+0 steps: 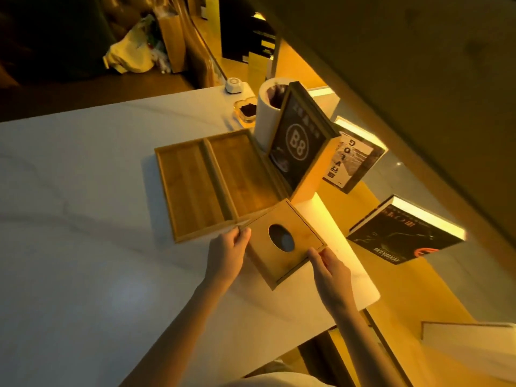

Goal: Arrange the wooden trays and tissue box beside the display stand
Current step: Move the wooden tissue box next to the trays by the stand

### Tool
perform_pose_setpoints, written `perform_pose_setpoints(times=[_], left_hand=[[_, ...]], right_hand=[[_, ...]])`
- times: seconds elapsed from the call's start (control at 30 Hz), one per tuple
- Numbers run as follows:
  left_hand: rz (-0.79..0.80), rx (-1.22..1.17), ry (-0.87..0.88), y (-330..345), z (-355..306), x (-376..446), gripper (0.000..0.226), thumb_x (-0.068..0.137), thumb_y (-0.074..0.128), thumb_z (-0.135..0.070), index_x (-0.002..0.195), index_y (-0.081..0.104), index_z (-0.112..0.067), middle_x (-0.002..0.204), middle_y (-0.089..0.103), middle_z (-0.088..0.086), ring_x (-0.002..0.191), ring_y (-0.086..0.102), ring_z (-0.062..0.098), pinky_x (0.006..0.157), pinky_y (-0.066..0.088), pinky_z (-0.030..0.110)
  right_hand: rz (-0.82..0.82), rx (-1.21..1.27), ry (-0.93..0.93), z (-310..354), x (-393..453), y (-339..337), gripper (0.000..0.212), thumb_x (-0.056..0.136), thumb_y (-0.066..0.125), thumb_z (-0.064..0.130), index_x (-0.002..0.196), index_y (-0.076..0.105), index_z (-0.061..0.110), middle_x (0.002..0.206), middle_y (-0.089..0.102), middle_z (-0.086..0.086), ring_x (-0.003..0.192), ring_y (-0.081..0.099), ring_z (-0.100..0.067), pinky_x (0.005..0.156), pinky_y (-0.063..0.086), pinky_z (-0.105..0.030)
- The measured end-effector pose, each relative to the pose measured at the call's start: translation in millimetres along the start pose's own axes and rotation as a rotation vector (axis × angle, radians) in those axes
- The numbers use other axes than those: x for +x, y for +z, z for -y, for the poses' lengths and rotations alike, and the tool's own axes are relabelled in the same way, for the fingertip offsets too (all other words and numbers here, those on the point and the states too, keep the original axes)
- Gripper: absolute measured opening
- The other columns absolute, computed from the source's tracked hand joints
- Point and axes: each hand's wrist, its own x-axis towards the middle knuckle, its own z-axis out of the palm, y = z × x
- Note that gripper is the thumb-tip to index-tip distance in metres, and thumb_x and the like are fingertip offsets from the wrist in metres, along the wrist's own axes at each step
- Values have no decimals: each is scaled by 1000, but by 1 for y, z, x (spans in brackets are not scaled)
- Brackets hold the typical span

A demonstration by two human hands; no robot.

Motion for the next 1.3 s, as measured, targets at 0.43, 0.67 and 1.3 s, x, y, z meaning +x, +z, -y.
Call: perform_pose_setpoints(times=[0.43, 0.67, 1.3], left_hand=[[43, 25, -114, 36, -4, 18, 38, 90, 47, -15, 52, 41, -16, 44, 37, -5, 40, 47, 6, 38, 33, 9], [116, 128, -223, 38, -6, 12, 42, 91, 43, -26, 129, 39, -7, 124, 56, 17, 116, 53, 17, 83, 45, 18], [435, 560, 185, 37, 8, 7, 83, 61, -14, -76, 129, -19, -31, 145, -20, -7, 135, -18, 11, 108, 2, 29]], right_hand=[[4, 0, 34, -26, 24, -9, 14, 91, 48, 29, 90, 53, 17, 79, 56, 10, 74, 52, -9, 62, 41, -17], [59, -70, 78, -31, 27, -11, 56, 82, 43, 50, 124, 44, 12, 129, 53, -6, 119, 47, -27, 94, 45, -35], [-133, -602, -315, -41, 10, 6, 69, 88, 9, 60, 139, 28, 17, 145, 21, 2, 136, 19, -23, 108, 19, -44]])
